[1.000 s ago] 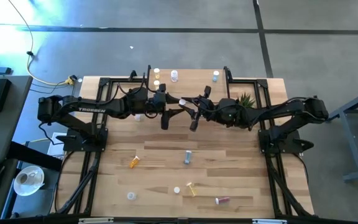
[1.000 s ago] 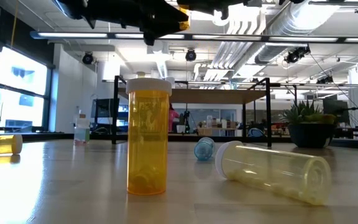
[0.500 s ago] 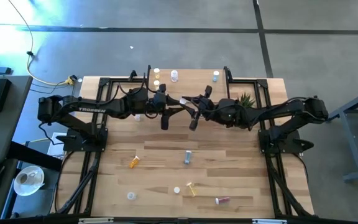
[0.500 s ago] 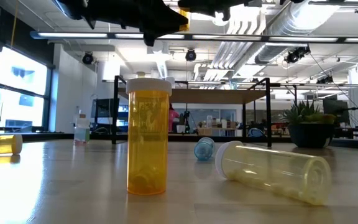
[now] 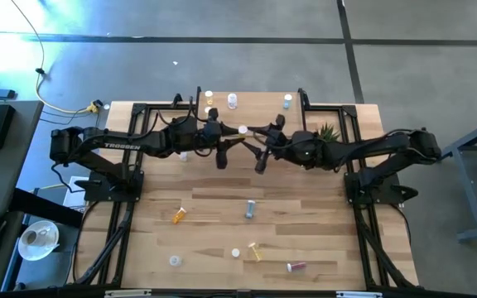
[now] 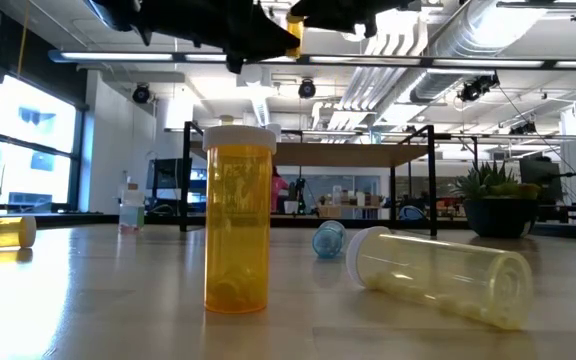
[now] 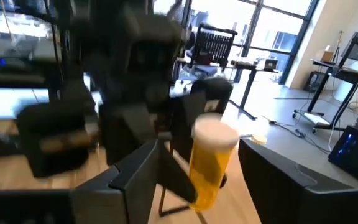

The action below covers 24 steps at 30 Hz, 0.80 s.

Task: Pick and place medicine bottles onto shelf by color
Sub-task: Put the bottom right orange pill bottle on the shelf

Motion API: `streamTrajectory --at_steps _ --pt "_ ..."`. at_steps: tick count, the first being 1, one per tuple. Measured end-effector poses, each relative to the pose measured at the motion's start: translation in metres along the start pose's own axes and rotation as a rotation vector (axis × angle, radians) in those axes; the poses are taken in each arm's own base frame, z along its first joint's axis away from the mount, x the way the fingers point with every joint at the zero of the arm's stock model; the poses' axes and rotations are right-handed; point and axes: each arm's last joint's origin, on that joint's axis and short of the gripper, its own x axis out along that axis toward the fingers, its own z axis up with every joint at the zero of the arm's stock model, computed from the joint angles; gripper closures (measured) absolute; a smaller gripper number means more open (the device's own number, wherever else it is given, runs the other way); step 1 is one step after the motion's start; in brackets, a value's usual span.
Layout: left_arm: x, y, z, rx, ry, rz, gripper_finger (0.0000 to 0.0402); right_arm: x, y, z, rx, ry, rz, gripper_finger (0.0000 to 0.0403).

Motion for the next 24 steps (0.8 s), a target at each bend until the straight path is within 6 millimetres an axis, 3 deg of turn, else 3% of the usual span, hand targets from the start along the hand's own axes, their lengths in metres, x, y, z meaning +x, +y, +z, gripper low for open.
streamTrajectory --at_steps 7,13,24 --pt "0.000 0.001 -0.005 0.025 0.058 0.054 0.0309 -0.017 -0.016 0.022 0.021 -0.054 -0.013 0.0186" --pt "0.000 0.001 -0.009 0.027 0.100 0.049 0.0309 -0.011 -0.034 0.044 0.002 0.016 0.017 0.0186" --pt "-0.001 0.000 -0.015 0.038 0.156 0.039 0.0310 0.005 -0.043 0.033 0.066 0.133 0.167 0.0185"
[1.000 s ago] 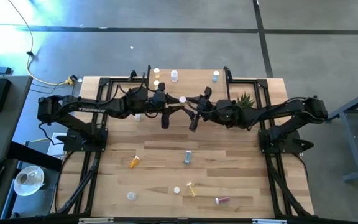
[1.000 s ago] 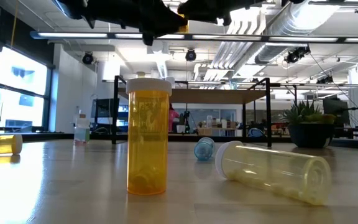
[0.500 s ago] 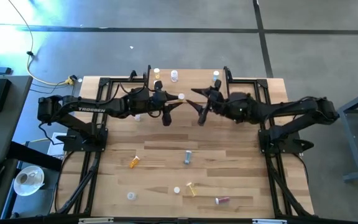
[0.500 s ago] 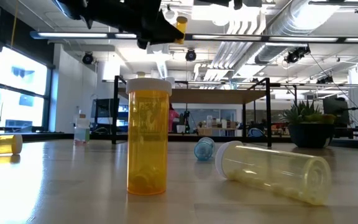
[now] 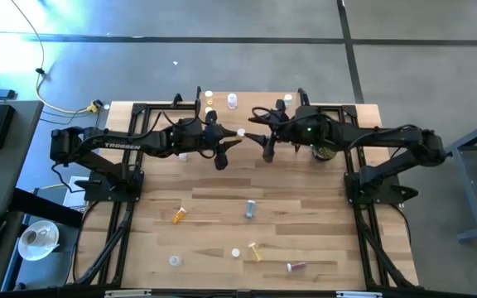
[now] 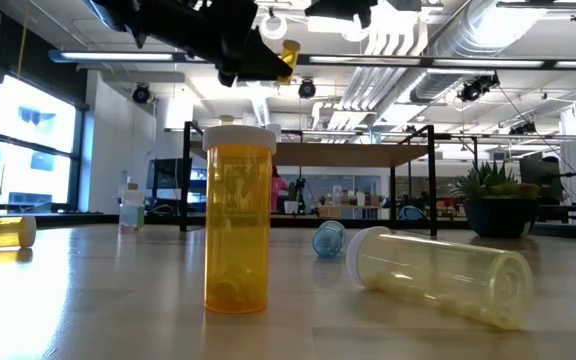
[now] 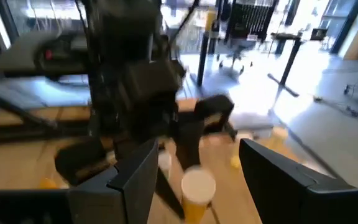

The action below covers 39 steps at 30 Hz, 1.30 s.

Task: Pick and place medicine bottles onto shelf by color
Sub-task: Put the bottom right orange pill bottle on the shelf

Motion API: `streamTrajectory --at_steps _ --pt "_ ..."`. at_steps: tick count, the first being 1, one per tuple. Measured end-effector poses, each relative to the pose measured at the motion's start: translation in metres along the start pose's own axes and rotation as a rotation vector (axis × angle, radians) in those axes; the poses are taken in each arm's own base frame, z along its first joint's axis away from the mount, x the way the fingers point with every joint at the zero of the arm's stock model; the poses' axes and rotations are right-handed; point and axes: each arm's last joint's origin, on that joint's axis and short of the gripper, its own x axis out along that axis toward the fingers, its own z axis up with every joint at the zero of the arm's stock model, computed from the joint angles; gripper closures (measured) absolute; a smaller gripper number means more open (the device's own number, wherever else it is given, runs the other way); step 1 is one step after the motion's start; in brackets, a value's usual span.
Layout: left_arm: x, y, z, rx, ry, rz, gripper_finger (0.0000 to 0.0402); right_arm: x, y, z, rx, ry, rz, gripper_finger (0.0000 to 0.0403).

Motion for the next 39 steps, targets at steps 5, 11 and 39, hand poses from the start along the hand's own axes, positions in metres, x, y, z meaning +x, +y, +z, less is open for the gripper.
streamTrajectory --at_steps 5,11,39 --pt "0.000 0.000 0.000 0.018 -0.001 -0.005 0.0310 0.016 0.002 -0.011 -0.020 0.029 0.001 0.0185" --pt "0.000 -0.002 0.001 0.018 -0.011 -0.053 0.0310 0.025 0.001 -0.019 -0.026 0.062 -0.028 0.0185" --pt "0.000 -0.001 0.007 0.013 -0.078 -0.026 0.0310 0.029 0.002 -0.023 -0.033 0.075 0.024 0.0266"
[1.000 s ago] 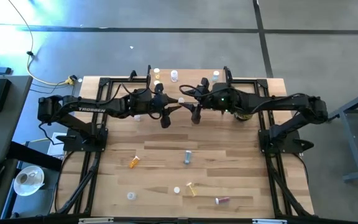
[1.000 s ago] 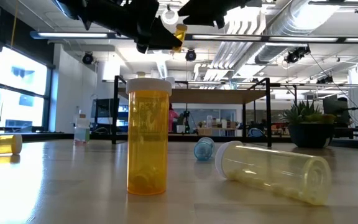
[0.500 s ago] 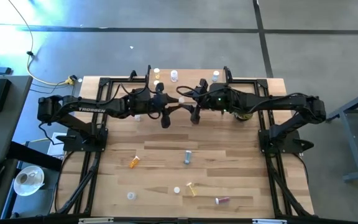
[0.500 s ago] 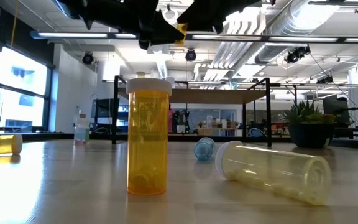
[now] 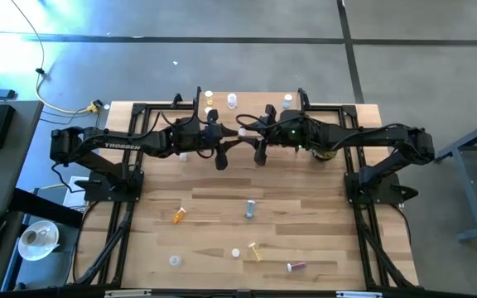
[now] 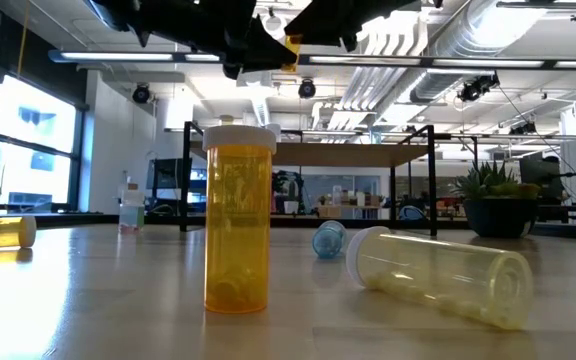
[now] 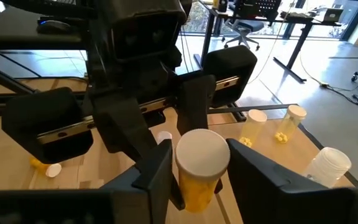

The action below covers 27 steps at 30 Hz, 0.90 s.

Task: Pick and place medicine bottles onto shelf by color
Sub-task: Put the bottom right orange pill bottle on the shelf

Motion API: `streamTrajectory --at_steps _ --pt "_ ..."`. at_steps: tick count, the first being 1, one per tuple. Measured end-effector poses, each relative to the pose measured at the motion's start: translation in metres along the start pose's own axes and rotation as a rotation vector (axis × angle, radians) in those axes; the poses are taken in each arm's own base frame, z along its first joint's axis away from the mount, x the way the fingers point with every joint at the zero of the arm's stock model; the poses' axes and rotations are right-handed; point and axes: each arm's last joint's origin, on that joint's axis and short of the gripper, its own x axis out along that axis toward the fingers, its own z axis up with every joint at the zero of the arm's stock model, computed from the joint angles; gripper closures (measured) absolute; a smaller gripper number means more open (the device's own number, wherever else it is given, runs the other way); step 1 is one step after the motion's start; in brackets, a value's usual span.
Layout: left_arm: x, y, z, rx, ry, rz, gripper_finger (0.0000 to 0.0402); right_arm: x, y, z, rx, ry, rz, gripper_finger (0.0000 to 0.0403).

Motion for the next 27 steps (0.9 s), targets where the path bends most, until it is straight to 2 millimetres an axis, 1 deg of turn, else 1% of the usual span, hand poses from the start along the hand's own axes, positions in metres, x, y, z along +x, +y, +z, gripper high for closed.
streamTrajectory --at_steps 8,17,22,27 --pt "0.000 0.000 0.000 0.000 0.003 0.000 0.0300 0.000 0.000 -0.001 -0.001 0.007 0.001 0.0302" --pt "0.000 0.000 0.000 0.000 0.002 0.003 0.0283 0.000 0.000 -0.001 -0.002 0.017 -0.011 0.0302" --pt "0.000 0.002 -0.001 0.000 0.009 0.039 0.0254 0.000 -0.003 -0.001 -0.016 0.016 -0.027 0.0302" --pt "-0.003 0.005 0.001 0.056 0.026 0.131 0.0224 0.000 -0.014 -0.001 -0.003 0.011 -0.142 0.0302"
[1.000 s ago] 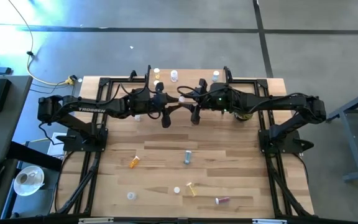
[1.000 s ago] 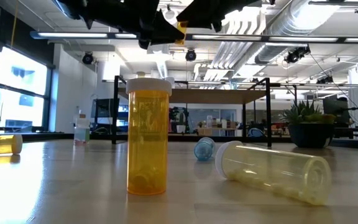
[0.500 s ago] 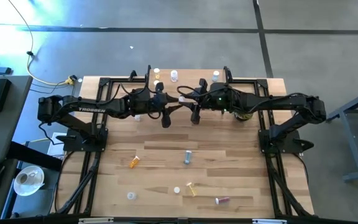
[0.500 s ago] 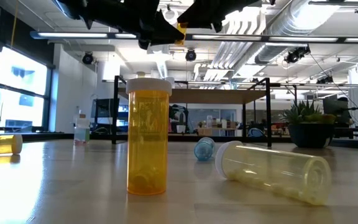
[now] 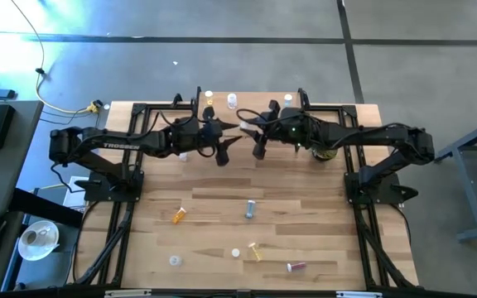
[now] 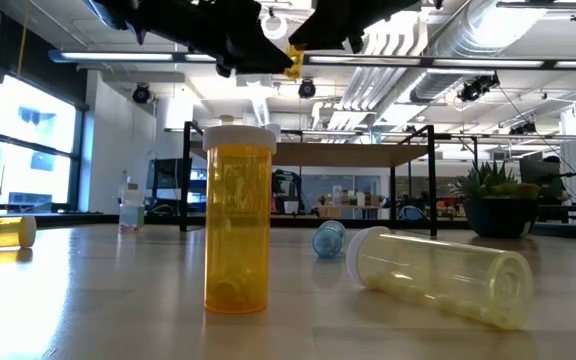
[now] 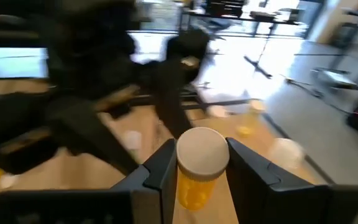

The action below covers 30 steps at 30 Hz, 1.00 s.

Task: Pick and place medicine bottles onto shelf by color
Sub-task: Put the bottom right orange pill bottle on the shelf

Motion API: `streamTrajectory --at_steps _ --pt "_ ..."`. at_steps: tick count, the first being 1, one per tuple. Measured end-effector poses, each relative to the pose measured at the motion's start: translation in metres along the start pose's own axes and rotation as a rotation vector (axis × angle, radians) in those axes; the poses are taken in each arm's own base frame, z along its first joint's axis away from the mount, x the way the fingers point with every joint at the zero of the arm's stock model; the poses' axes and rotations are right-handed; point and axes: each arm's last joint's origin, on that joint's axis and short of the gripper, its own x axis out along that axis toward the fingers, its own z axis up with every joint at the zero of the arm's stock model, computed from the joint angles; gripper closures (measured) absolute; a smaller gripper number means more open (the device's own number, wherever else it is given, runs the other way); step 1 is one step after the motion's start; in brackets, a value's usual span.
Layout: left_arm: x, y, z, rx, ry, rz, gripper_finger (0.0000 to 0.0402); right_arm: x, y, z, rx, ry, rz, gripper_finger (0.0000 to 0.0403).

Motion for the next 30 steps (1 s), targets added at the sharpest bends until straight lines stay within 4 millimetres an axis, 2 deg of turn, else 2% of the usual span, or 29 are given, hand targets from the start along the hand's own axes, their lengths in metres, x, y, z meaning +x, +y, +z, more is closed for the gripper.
streamTrajectory --at_steps 6,13,21,30 --pt "-0.012 0.006 0.008 0.046 0.003 0.067 0.0214 0.003 -0.022 0.000 0.030 -0.016 -0.101 0.0302" --pt "-0.031 0.012 0.022 0.036 -0.039 0.076 0.0218 0.005 -0.058 -0.003 0.084 -0.024 -0.206 0.0302" --pt "-0.045 0.016 0.029 0.034 -0.051 0.074 0.0220 0.012 -0.091 -0.017 0.181 0.030 -0.291 0.0302" --pt "-0.045 0.016 0.026 0.039 -0.027 0.069 0.0220 0.038 -0.096 -0.044 0.203 0.134 -0.266 0.0302"
